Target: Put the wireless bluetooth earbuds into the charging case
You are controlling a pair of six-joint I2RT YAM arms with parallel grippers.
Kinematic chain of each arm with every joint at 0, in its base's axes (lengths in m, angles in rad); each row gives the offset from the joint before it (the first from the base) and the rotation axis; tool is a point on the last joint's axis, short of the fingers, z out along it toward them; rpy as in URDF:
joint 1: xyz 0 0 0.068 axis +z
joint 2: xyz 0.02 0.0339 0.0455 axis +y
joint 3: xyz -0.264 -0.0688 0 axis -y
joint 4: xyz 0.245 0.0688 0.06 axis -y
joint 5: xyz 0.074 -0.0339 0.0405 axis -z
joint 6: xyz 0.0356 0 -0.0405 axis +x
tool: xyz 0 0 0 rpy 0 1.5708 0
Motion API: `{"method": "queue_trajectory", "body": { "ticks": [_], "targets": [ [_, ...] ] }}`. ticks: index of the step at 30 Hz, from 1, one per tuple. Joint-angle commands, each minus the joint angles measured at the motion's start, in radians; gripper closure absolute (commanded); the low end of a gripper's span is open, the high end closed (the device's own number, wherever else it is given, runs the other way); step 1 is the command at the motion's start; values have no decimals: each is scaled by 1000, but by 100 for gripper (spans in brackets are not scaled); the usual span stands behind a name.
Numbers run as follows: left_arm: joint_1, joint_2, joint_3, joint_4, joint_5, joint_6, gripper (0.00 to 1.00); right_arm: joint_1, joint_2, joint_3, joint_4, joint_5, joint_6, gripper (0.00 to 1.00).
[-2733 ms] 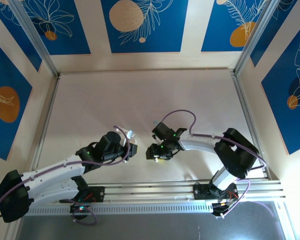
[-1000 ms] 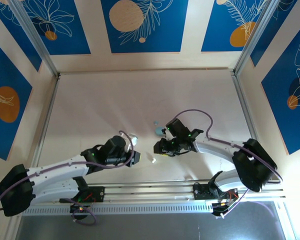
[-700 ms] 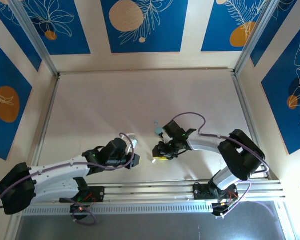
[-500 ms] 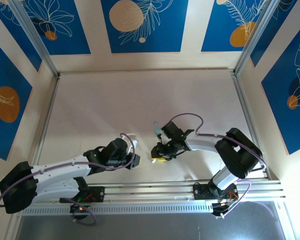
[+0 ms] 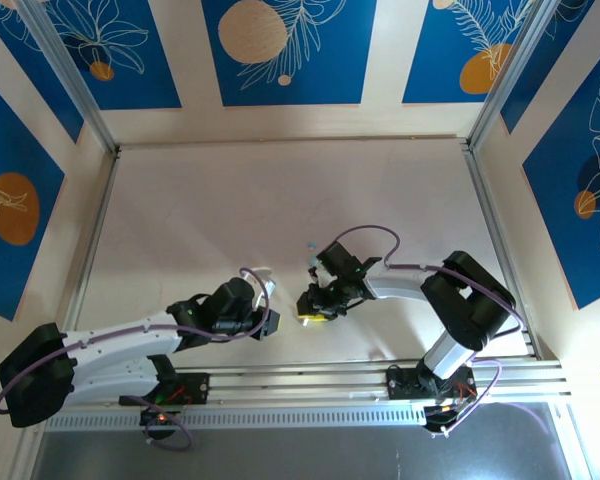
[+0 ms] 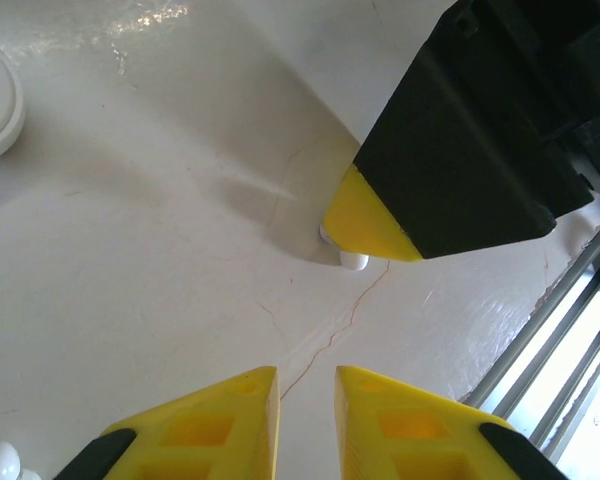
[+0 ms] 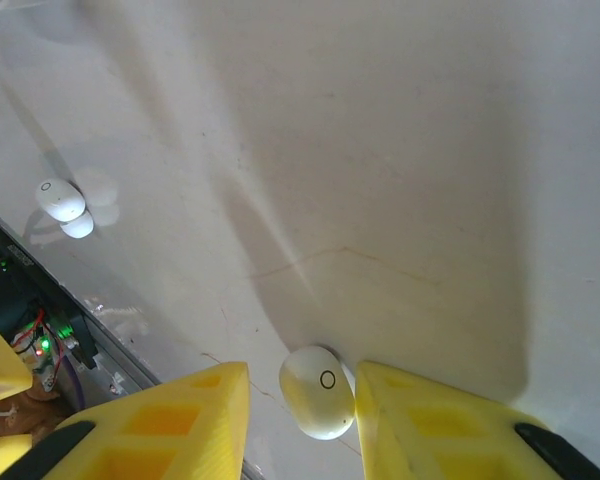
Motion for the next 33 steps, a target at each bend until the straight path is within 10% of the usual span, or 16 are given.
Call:
{"method": "queue_trajectory", "body": {
  "ticks": [1, 33],
  "targets": [
    [-8, -19, -8, 4, 3, -1, 79, 12, 21, -5, -4, 2, 12, 67],
    [-8, -21, -4, -9, -5, 6, 78, 18, -6, 77, -104, 58, -48, 52]
  ]
}}
